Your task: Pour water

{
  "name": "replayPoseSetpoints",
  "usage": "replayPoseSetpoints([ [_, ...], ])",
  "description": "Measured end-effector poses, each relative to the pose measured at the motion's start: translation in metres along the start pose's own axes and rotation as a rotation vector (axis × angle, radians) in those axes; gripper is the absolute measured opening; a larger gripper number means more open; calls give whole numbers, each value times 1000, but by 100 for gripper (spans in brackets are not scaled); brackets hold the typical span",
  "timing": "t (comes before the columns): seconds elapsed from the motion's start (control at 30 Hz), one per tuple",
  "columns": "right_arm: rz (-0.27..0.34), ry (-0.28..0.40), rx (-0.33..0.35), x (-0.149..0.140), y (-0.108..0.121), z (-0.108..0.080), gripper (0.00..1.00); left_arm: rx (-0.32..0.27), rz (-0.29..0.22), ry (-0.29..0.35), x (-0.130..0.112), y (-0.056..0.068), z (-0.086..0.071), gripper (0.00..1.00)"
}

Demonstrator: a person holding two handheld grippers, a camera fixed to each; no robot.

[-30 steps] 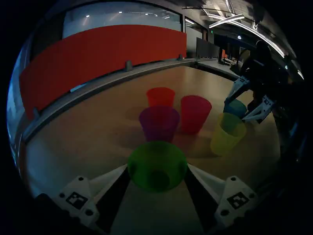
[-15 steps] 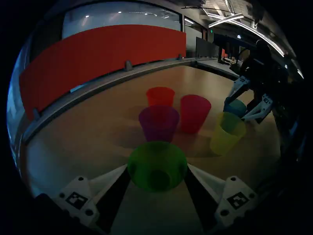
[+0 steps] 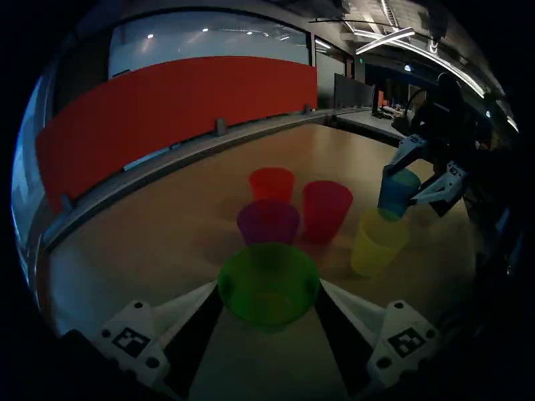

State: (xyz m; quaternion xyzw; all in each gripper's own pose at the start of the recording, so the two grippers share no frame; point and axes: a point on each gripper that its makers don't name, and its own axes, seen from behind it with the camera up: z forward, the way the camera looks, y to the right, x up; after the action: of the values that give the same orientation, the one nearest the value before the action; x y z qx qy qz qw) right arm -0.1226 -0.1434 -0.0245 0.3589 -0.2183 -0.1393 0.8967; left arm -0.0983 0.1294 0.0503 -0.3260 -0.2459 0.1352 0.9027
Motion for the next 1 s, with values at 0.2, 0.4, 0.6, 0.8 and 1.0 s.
replayPoseSetpoints([
  [0.2, 3, 46, -28, 18, 5, -13, 91, 20, 4, 42, 16, 0, -10, 87],
  [0.4, 14, 101, -53, 39, 9, -26, 91, 28, -7, 99, 35, 0, -22, 87],
  [0.6, 16, 156, -74, 61, 11, -37, 91, 36, -14, 164, 56, 0, -34, 88],
  [0.8, 11, 202, -92, 79, 13, -44, 91, 38, -23, 226, 72, 3, -46, 88],
  [1.0, 10, 245, -110, 94, 14, -50, 91, 47, -26, 285, 85, 4, -58, 88],
])
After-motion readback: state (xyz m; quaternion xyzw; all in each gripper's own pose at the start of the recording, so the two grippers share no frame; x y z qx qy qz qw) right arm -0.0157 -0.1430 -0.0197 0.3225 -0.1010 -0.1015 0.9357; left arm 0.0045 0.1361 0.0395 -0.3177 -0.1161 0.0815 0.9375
